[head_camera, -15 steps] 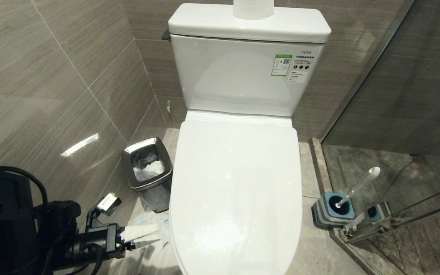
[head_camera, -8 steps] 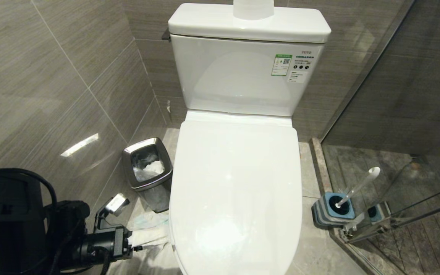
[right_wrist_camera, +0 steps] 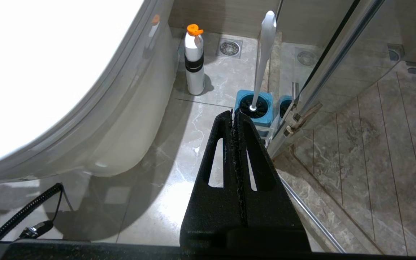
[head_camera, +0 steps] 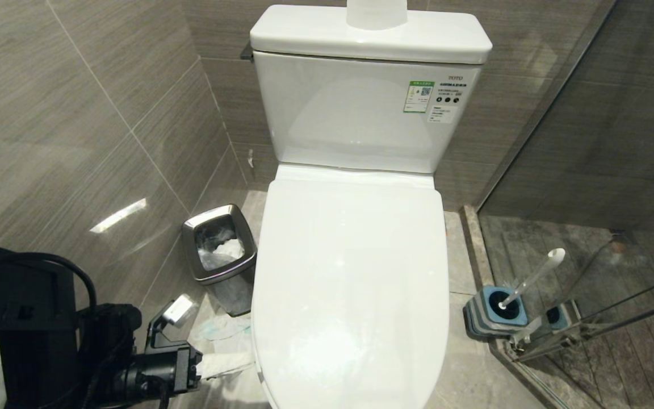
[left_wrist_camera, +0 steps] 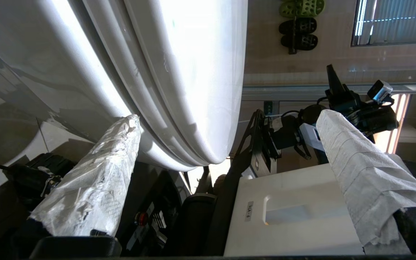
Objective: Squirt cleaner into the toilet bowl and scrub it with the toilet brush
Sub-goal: Use the left hand to lift the toilet lid slightly
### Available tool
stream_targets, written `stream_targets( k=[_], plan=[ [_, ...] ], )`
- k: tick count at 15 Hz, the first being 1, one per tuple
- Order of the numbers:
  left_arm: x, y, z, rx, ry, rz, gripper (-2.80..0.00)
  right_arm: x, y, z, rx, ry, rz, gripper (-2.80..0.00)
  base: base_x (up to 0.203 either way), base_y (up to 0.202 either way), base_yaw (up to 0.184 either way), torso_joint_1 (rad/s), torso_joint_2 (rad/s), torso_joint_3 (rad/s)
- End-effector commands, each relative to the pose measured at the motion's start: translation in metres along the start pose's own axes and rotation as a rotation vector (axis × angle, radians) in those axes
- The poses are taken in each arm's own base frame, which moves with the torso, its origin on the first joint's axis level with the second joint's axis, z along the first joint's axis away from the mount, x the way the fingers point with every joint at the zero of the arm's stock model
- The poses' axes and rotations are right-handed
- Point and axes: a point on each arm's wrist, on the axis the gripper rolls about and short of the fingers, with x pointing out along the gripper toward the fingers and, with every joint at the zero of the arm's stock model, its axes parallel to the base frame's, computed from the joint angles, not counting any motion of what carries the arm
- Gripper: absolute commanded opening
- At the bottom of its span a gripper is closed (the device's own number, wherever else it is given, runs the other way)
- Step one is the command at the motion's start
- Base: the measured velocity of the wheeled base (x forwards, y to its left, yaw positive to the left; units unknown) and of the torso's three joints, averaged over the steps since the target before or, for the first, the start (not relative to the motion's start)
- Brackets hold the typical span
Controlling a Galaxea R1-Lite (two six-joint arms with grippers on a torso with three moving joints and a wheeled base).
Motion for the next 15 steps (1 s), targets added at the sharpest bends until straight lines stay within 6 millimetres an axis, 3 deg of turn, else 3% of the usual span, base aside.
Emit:
stream_targets(
  k=[1, 15],
  plan=[
    [0.004, 0.000, -0.001, 0.006, 0.014, -0.013, 0.00, 0.000, 0.000, 0.000, 0.000, 0.003, 0.000, -2.80, 0.000, 0.000, 0.000, 0.000, 0.00, 0.000],
    [0.016, 0.001, -0.004, 0.087, 0.020, 0.029, 0.00, 0.000, 0.000, 0.000, 0.000, 0.003, 0.000, -2.80, 0.000, 0.000, 0.000, 0.000, 0.00, 0.000]
  ],
)
